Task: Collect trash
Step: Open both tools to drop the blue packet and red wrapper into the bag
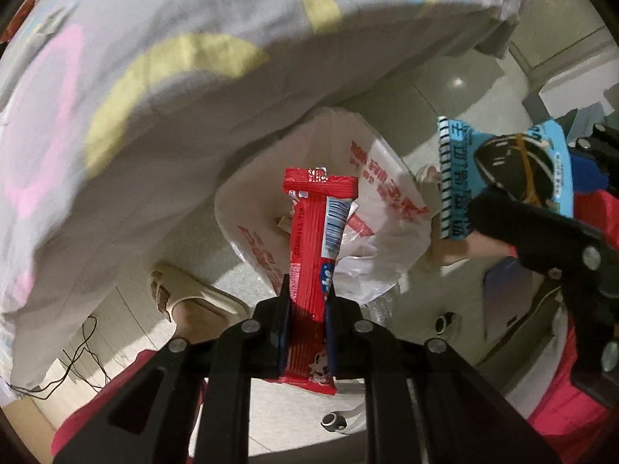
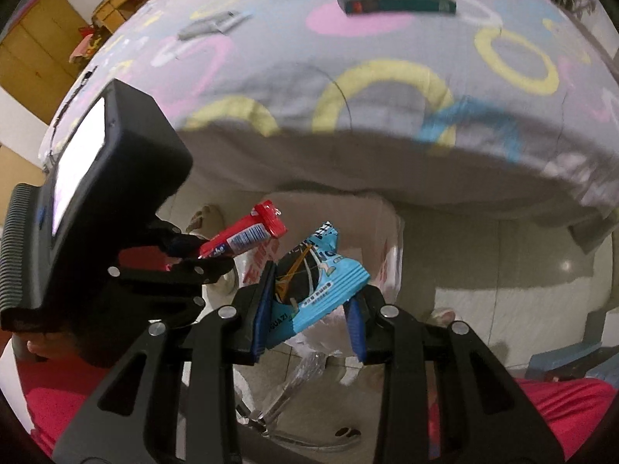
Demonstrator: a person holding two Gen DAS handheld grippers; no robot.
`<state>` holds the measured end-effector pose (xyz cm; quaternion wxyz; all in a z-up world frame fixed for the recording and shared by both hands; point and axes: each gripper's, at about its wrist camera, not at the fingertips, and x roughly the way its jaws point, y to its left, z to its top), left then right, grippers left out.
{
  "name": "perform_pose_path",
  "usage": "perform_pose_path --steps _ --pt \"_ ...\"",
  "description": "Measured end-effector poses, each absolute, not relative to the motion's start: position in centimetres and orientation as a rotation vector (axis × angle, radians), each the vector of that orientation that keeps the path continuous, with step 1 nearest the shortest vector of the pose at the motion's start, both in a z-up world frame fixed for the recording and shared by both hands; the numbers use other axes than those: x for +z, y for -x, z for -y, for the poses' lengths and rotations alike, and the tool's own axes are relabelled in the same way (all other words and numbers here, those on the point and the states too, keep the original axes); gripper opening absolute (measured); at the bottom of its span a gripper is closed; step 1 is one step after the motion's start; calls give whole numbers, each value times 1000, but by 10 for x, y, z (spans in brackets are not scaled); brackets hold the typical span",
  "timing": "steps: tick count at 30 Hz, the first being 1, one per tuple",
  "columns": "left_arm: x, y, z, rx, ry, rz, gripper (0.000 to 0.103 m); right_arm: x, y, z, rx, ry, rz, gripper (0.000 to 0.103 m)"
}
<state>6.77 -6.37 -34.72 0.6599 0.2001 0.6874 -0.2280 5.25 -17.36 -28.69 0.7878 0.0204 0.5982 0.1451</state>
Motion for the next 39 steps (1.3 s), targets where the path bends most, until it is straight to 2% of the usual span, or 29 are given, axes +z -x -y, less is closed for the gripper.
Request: perform_pose_path --steps 21,39 --pt "-443 -79 75 -557 -468 -1700 15 -401 -88 190 213 -168 -1477 33" --pt "-483 -94 75 -512 -424 -1795 15 -452 -103 188 197 -206 -1560 33"
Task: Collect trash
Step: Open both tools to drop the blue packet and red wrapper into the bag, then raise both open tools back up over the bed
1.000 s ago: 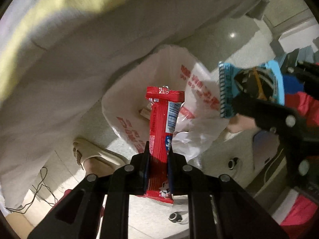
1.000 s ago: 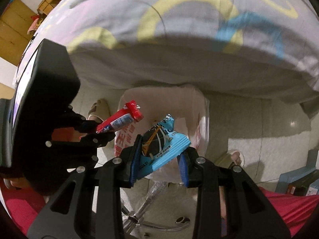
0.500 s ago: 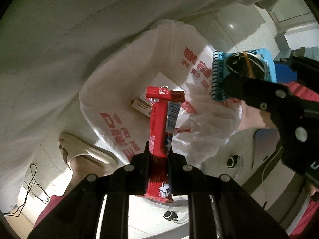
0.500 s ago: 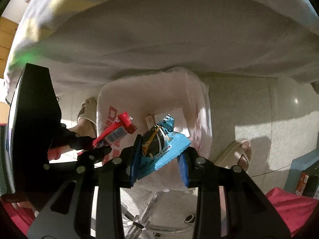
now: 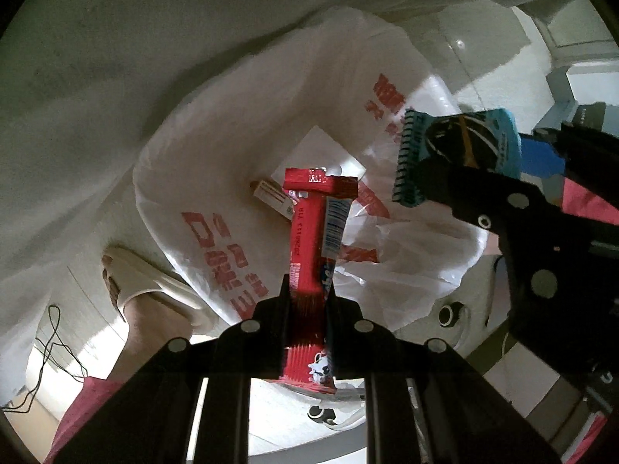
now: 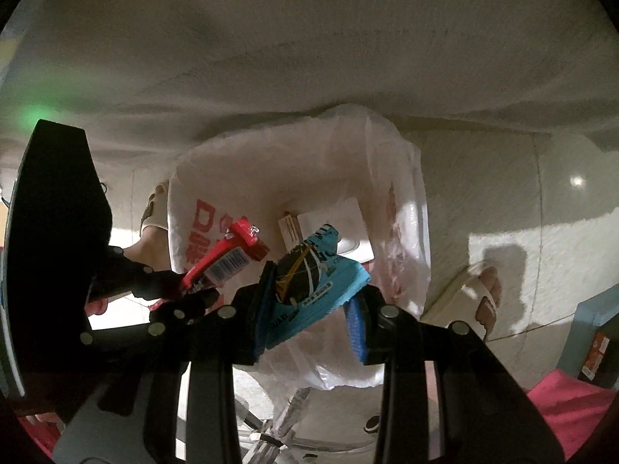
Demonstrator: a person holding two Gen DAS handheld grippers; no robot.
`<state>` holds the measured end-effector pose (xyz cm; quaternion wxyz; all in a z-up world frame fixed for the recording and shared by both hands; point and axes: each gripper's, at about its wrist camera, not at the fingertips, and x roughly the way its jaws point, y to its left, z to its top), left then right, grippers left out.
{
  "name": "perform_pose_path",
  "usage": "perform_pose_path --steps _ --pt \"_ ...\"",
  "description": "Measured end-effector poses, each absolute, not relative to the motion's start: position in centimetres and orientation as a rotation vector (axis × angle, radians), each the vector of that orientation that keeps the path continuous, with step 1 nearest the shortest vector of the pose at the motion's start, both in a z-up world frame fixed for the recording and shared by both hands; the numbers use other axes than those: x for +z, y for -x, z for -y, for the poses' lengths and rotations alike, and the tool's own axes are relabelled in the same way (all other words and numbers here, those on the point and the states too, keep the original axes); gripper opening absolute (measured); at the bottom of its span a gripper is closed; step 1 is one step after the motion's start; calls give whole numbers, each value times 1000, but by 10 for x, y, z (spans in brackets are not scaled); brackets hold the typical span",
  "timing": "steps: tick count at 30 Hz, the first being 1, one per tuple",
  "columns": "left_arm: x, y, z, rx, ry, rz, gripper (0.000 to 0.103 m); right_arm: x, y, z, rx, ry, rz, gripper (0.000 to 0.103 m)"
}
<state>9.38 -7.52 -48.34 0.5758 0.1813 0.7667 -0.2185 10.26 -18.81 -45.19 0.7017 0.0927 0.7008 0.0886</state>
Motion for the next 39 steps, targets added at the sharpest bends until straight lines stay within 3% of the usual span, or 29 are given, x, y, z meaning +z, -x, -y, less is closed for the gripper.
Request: perform_pose_path --steps 10,11,12,13,15,26,28,32,37,39 --pt "-493 -98 73 -497 -408 -1814 17 -460 -104 187 213 -222 -1572 34" --pt "-494 -99 73 -491 -406 -1819 24 -460 -103 187 217 -224 -1575 34" --pt "-496 -99 72 -483 -398 -1827 42 -461 -103 187 218 -226 -1578 37" --pt "-496 -100 69 -470 -374 -1829 49 -462 -103 187 216 -228 -1582 47" --pt "-495 -101 69 -469 -353 -1825 52 -463 -102 189 206 -227 -1577 52" --pt "-475 -97 65 -403 -385 -1823 64 -450 -99 190 199 -210 -1560 59" --pt "-465 -94 62 -396 -379 -1829 64 -437 -98 191 199 -197 -1536 67" --pt "-428 -87 51 -361 -346 -1812 66 -393 -93 199 210 -158 -1452 70" --pt "-359 -79 25 -361 -248 -1740 73 -319 -86 211 244 -53 -1314 82" --pt "-321 -82 13 -343 -243 -1686 80 -277 -84 214 254 11 -1239 85"
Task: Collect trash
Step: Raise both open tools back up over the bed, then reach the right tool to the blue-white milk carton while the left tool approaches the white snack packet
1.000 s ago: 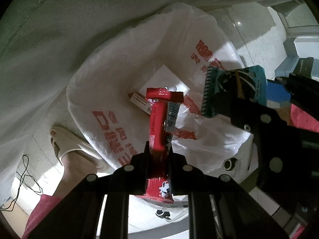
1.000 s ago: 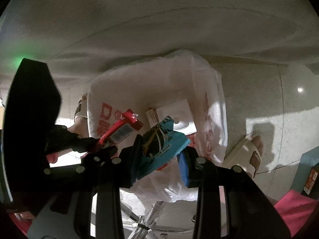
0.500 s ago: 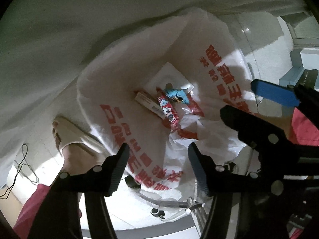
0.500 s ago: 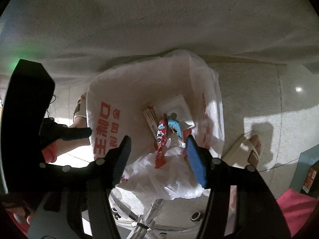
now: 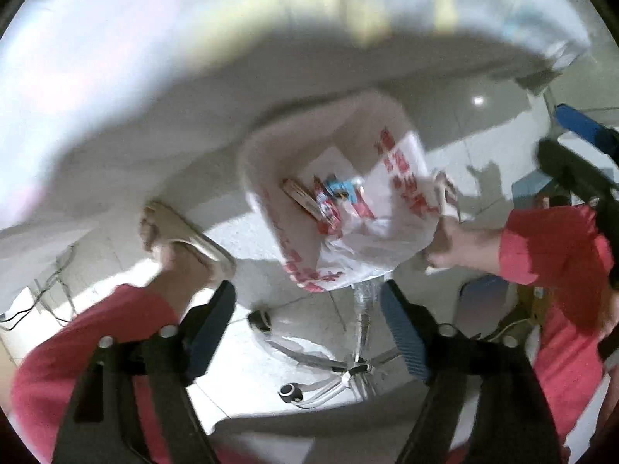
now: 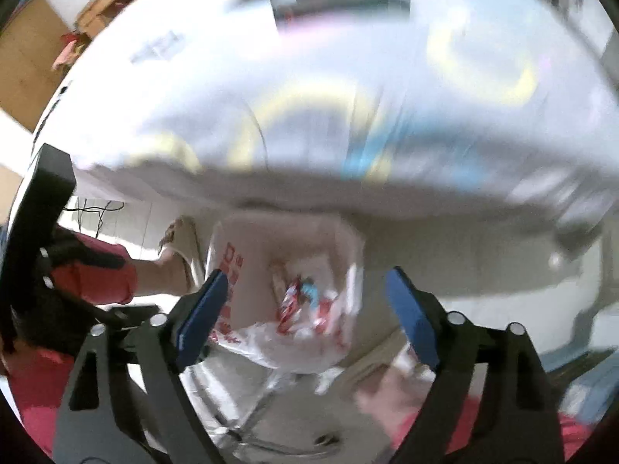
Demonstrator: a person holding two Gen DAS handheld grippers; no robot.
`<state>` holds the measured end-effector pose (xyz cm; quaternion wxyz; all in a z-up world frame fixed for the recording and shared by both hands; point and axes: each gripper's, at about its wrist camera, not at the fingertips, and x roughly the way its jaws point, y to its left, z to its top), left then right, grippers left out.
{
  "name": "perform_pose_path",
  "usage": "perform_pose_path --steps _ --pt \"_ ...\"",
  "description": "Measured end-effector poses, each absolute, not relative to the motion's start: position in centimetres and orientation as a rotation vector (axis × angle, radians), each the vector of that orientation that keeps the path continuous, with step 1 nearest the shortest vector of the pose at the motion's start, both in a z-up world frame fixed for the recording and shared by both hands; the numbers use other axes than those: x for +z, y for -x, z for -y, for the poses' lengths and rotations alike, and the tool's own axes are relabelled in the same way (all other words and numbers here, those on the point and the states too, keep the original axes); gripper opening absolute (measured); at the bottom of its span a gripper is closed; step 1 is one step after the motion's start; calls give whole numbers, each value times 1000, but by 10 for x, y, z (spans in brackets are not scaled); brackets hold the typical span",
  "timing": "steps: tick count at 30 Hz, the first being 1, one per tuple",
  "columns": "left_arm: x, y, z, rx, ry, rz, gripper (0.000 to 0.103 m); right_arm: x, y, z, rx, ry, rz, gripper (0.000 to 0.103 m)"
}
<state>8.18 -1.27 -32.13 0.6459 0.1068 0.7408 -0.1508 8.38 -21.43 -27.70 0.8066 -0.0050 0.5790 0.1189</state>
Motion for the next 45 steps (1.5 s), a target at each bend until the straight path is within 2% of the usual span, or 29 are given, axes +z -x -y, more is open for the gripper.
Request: perform_pose_path --steps 4,7,10,18,22,29,37,45 --pt "-253 -98 -7 -311 -214 -1573 84 -203 -84 217 273 120 -1107 91" --pt "-198 -115 -15 -329 -192 -1485 87 -156 -89 218 292 163 -1042 92" --pt "-145 -130 -15 -340 -285 -1376 89 -113 -96 217 311 180 -996 93" --pt "-61 -183 -10 -400 -443 -1238 92 -35 -127 226 315 171 -907 96" --pt "-57 -218 -7 -363 -437 -1260 92 -16 -155 231 291 201 -879 96" --pt "-83 -282 12 -394 -362 -1337 92 -18 -221 228 321 191 -887 96" --pt "-127 -335 30 -418 -330 -1410 92 -45 -292 209 364 220 -924 96" --pt "-152 -367 31 -425 -243 -1449 92 -77 -326 201 392 220 -986 96"
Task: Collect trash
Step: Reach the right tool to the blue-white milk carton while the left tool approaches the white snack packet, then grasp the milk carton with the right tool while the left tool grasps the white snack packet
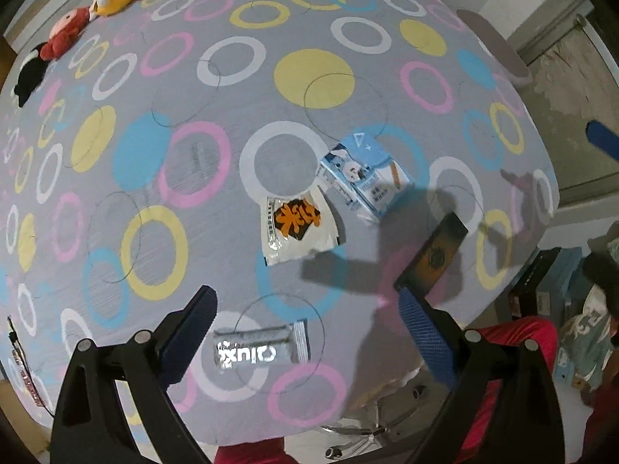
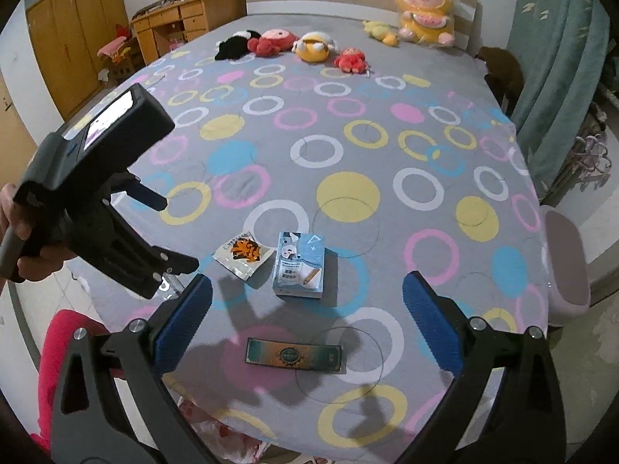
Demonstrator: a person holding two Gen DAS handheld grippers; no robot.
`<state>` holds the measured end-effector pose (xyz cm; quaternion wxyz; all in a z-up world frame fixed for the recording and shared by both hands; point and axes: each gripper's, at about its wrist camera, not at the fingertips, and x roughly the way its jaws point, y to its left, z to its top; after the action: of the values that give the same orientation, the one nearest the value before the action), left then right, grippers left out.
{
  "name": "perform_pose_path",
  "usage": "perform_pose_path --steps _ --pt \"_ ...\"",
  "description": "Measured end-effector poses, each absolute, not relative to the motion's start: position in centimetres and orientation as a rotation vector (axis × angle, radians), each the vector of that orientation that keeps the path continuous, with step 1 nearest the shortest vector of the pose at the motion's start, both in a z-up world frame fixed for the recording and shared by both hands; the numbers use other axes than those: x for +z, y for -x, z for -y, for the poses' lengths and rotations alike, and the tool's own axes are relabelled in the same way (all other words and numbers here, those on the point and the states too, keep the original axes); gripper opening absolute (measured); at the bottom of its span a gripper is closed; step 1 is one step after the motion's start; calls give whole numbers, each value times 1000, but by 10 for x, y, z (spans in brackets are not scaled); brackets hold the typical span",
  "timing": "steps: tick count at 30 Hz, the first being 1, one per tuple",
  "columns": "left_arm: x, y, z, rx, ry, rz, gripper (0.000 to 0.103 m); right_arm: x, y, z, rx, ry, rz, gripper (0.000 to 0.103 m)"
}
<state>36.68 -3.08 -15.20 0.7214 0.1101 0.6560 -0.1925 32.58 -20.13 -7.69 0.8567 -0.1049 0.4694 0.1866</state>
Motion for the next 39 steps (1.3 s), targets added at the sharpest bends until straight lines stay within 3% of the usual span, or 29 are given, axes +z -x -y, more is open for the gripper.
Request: perform_pose_path --steps 19,39 --pt "-243 -413 42 -420 -175 -1555 92 -198 -363 168 430 267 -1112 96" --pt "-284 -433 57 -395 -141 -1581 92 -253 -384 159 378 290 -1129 96"
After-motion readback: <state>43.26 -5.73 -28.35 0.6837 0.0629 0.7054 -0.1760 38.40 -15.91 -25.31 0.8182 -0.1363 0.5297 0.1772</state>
